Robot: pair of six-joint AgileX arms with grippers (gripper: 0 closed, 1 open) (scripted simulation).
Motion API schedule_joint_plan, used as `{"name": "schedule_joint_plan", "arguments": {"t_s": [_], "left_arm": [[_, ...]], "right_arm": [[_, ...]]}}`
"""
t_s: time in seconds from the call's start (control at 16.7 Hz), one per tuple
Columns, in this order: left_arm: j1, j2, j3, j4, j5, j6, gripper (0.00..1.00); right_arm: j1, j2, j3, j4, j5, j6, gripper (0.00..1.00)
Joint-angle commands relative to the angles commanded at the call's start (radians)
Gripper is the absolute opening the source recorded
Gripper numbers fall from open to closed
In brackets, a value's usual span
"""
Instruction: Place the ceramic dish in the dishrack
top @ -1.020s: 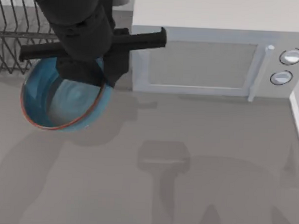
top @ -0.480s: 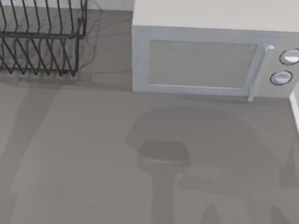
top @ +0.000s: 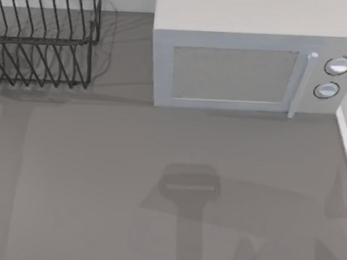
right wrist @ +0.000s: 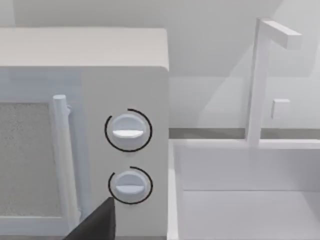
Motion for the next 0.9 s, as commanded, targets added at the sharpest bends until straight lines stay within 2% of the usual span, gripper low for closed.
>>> {"name": "schedule_joint_plan", "arguments": {"t_s": [0.48, 0.66, 0.9], "left_arm": [[-0.002, 0.032, 0.000, 0.038, -0.004, 0.004, 0.00], [-0.014, 0.156, -0.010, 0.166, -0.016, 0.004, 0.00], [-0.040, 0.402, -0.049, 0.455, -0.040, 0.008, 0.00]], "right_arm": [[0.000, 0.000, 0.000, 0.000, 0.000, 0.000, 1.00], [0.000, 0.000, 0.000, 0.000, 0.000, 0.000, 1.00], [0.000, 0.000, 0.000, 0.000, 0.000, 0.000, 1.00]]}}
